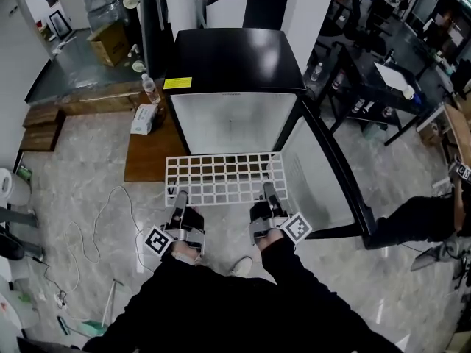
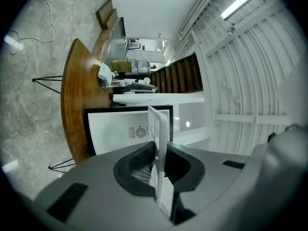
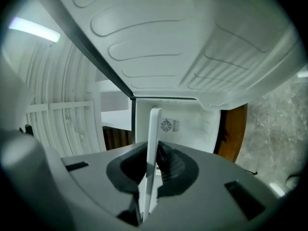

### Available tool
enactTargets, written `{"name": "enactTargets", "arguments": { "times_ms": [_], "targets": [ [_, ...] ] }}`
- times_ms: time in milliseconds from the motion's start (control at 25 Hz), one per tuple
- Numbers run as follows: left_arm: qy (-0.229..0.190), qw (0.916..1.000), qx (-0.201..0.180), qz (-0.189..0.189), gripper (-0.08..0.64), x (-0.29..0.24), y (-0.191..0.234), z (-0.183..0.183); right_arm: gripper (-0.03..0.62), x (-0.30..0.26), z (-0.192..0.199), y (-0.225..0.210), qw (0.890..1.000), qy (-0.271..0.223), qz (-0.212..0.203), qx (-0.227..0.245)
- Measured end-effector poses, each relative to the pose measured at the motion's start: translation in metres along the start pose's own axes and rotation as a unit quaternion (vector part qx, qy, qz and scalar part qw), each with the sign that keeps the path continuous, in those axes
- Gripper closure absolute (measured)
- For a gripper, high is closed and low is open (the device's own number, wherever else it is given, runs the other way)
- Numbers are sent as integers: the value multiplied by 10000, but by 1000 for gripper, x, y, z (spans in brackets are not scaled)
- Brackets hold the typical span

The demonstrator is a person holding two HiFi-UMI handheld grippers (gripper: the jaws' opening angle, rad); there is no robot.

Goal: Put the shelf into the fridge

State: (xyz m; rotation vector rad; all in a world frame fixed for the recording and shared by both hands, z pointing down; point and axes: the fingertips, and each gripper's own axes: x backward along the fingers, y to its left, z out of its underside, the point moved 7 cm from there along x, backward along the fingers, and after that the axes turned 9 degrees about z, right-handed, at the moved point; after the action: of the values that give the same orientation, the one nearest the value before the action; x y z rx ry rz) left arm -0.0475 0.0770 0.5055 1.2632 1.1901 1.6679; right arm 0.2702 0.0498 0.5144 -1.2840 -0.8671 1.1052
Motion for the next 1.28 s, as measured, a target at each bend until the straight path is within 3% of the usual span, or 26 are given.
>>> {"name": "enactTargets", "arguments": {
  "times_ms": [120, 400, 560, 880, 1080, 1280],
  "targets": [
    [67, 9997, -197, 99, 532, -11, -5, -2, 561, -6, -4, 6, 9999, -66, -98, -96],
    [229, 9995, -161, 152, 532, -42, 9, -12, 561, -30, -8, 8, 9993, -244, -276, -49],
    [426, 9990, -66, 84, 532, -74, 27, -24, 562, -57, -12, 6, 9987, -448, -224, -73],
    [642, 9978, 138, 18, 532, -79, 43, -27, 563, -54, -9, -1, 9973, -717, -137, -9],
    [683, 9973, 264, -27, 532, -113, 56, -8, 563, -74, -43, -8, 9967, -811, -93, 17],
    [721, 9969, 276, -136, 532, -125, 62, -40, 563, -100, -21, 0, 9956, -930, -9, 64]
  ]
}}
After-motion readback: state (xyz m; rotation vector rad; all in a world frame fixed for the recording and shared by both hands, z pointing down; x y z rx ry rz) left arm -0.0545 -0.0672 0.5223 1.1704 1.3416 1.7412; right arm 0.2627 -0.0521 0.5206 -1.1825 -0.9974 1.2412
